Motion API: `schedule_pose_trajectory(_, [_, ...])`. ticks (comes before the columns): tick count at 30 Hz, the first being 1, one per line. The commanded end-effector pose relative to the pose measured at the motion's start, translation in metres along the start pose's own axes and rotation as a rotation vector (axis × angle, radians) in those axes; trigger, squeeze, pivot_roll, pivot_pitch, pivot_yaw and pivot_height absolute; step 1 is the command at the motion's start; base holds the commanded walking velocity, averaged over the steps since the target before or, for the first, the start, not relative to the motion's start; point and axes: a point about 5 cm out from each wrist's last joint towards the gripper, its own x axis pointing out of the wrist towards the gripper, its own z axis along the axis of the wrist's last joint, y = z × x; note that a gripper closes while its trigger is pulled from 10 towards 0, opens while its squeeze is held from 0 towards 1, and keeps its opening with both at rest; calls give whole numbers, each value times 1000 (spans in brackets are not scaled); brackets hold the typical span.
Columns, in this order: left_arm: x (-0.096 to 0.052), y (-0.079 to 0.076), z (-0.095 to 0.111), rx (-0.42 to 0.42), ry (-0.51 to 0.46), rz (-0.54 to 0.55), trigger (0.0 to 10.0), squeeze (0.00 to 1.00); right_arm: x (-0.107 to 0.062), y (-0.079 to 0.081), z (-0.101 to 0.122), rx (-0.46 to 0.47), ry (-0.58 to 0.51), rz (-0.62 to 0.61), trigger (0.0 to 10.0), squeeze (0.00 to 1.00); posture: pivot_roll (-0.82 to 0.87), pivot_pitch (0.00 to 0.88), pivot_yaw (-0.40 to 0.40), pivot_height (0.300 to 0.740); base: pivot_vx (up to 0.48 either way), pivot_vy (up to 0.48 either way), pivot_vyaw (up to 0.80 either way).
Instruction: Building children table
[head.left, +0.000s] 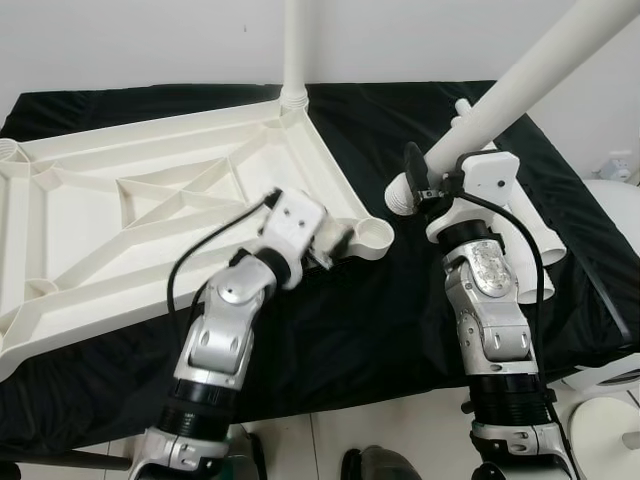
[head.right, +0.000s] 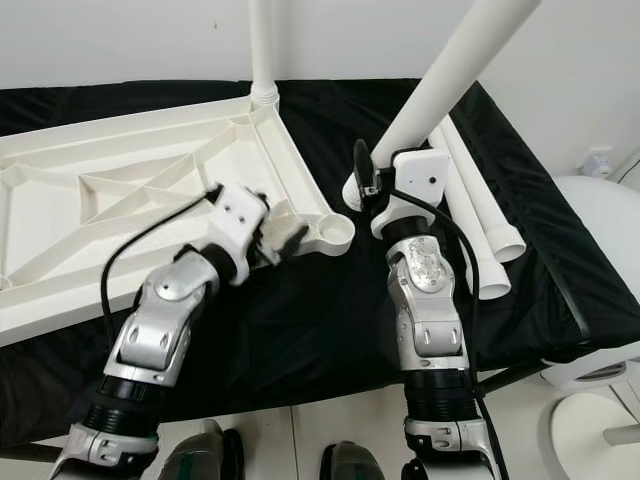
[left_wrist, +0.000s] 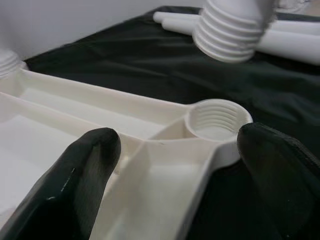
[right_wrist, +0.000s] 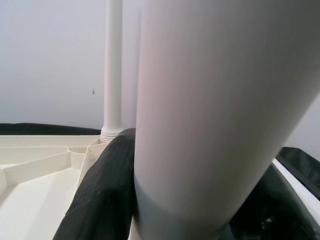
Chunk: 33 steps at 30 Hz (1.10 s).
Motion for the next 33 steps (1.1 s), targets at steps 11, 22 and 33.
schedule_pose_trajectory(11, [-3,2,-23,93,122,-101,10000,0,0,-9,0,-18,1,-16,10000,0,-45,59,29,740,0,0,0])
schedule_pose_trajectory(22, [9,14,-35,99,244,-75,10000,0,-2,-7,-4,-9,3,-26,10000,0,-36,46,36,740,0,0,0])
schedule_pose_trajectory(33, [12,9,-45,77,341,-181,10000,0,1,-5,-2,-14,-10,-19,10000,0,-50,25,41,740,0,0,0])
